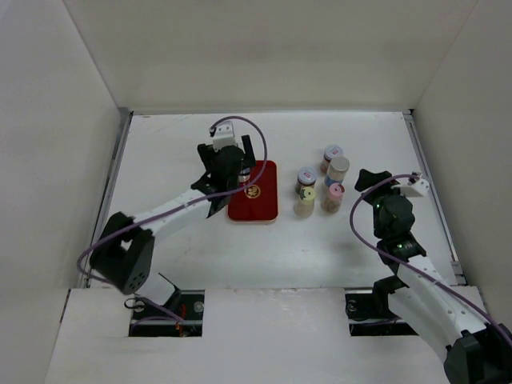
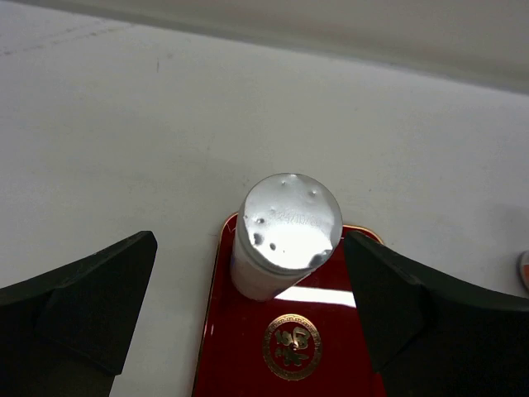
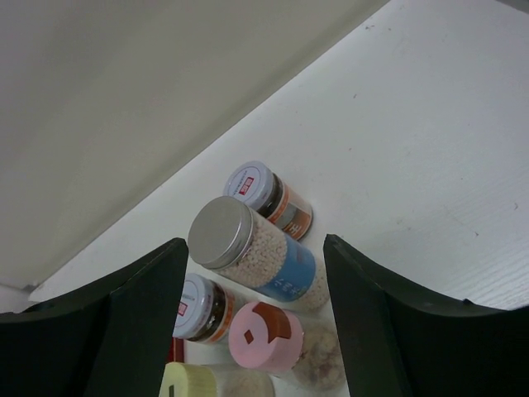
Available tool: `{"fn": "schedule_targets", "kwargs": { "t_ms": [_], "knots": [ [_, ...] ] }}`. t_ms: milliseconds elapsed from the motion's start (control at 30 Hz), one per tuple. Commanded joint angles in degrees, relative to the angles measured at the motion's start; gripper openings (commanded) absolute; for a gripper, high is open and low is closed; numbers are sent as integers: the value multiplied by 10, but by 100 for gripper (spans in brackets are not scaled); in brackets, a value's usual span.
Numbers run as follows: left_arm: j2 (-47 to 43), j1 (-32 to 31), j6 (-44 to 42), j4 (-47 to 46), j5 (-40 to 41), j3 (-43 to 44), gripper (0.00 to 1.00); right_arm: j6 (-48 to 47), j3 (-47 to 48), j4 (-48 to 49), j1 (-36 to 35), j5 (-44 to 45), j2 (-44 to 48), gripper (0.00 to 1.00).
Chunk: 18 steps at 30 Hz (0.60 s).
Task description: Organize the condiment bottles
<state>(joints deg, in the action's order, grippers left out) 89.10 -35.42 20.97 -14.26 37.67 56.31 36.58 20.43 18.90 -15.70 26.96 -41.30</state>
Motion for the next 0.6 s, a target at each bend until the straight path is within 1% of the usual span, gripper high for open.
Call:
{"fn": "schedule_targets", "kwargs": {
  "t_ms": [0, 67, 133, 167, 267, 333, 400, 433, 500, 533, 567],
  "knots": [
    [-126, -37, 27, -28, 78, -52, 100, -21, 30, 28, -18, -3, 9, 64],
    [-188, -50, 42, -19, 102, -108, 100, -35, 40, 19, -34, 3, 11, 47],
    [-255, -52, 77, 2, 103, -172, 100, -48, 52, 9, -59, 12, 12, 34],
    [-291, -51, 100, 23, 101, -204, 100, -58, 61, 0, -73, 15, 12, 31],
    [-396, -44, 179, 91, 84, -295, 100, -91, 100, -46, -119, 12, -4, 30],
    [-446, -33, 215, 123, 66, -339, 100, -108, 130, -98, -152, 16, -21, 33],
    [-494, -8, 247, 147, 47, -380, 100, -127, 171, -159, -189, 14, -54, 41],
    [-509, 5, 259, 152, 36, -394, 100, -134, 189, -184, -204, 18, -72, 49],
    [-524, 30, 274, 136, 5, -416, 100, -140, 219, -222, -232, 13, -112, 67],
    [-524, 39, 276, 116, -16, -425, 100, -143, 230, -234, -242, 13, -132, 75],
    [-521, 49, 275, 94, -35, -433, 100, -144, 242, -243, -252, 11, -153, 79]
  ]
}}
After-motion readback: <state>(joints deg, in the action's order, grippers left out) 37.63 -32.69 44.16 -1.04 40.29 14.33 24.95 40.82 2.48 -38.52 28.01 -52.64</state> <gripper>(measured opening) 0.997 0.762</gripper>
